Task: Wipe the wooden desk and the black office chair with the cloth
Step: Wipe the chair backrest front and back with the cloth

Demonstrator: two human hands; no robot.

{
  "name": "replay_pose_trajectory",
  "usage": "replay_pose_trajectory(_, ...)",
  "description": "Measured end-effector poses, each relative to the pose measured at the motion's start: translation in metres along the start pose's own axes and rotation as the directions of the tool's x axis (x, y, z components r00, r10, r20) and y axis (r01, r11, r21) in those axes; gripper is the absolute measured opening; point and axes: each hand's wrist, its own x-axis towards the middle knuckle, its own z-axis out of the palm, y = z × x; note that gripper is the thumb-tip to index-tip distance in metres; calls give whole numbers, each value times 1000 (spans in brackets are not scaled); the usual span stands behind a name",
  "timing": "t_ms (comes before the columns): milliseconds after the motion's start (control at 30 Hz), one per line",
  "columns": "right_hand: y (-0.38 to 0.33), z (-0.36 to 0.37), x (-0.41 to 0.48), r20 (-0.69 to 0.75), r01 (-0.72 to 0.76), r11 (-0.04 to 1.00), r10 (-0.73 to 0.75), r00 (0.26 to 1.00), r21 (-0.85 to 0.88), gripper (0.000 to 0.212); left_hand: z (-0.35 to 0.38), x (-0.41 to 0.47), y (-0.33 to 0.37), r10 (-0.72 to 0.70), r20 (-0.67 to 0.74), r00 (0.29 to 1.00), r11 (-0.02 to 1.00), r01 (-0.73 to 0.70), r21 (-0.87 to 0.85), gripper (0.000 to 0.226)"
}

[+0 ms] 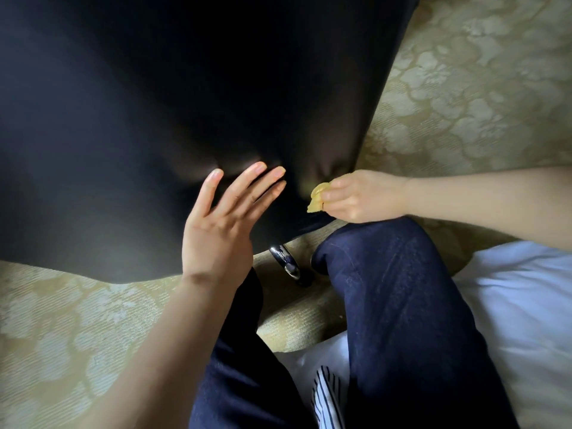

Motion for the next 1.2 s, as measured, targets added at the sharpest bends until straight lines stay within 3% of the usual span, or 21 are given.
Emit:
replay_pose_trajectory(33,-8,5,4,127,-58,998,53,990,33,24,-1,0,2,5,-3,1000,1000,-5,0,85)
replay_pose_trajectory(100,-25,24,15,244,48,999,-44,969,-10,13,0,0,2,10,-12,1000,1000,-10,-9,85)
replay_pose_trajectory(133,-36,31,22,323,202,975,-162,932,-95,13,1,0,2,10,-18,1000,1000,-10,-11,85)
replay_pose_trajectory(200,-52,42,35,443,521,827,-394,805,-212,25,4,-1,1,12,-27,1000,1000,-12,-9,85)
replay_pose_trajectory(333,-74,47,46,422,688,707,-581,696,-164,37,4,-1,3,22,-33,999,1000,-22,-1,85)
replay_pose_trajectory(400,-81,54,56,398,562,804,-460,794,-193,34,3,-2,3,32,-29,999,1000,-32,1,85)
replay_pose_trajectory(467,-96,60,56,252,198,980,-187,950,-21,21,2,-2,2,34,-32,999,999,-34,4,83)
replay_pose_trajectory(500,-99,61,57,232,53,995,-72,970,86,29,2,-2,2,35,-33,999,999,-35,8,82)
replay_pose_trajectory(533,-103,65,56,218,28,996,-48,975,90,42,2,-2,1,35,-30,999,999,-35,8,82)
replay_pose_trajectory(600,-98,63,52,351,257,963,-213,912,-83,39,1,-1,0,30,-27,999,1000,-30,6,82)
replay_pose_trajectory(633,-88,62,54,390,412,897,-325,861,-162,33,0,-1,0,29,-22,999,1000,-29,3,82)
replay_pose_trajectory(700,-67,53,59,356,590,781,-502,788,-204,22,-1,0,0,25,-1,1000,1000,-25,-5,81)
replay_pose_trajectory(733,-58,42,56,338,607,767,-526,781,-209,15,-2,0,0,24,5,1000,1000,-24,-4,79)
replay_pose_trajectory(833,-37,28,33,336,606,764,-524,783,-221,2,-9,1,-1,7,26,1000,1000,-7,-21,77)
replay_pose_trajectory(1000,2,0,11,84,367,906,-357,930,-209,14,-26,1,-3,20,165,986,998,-10,-62,79)
replay_pose_trajectory(1200,27,-51,8,-171,246,964,-261,950,-105,17,-49,0,-9,130,289,949,988,-99,-120,73)
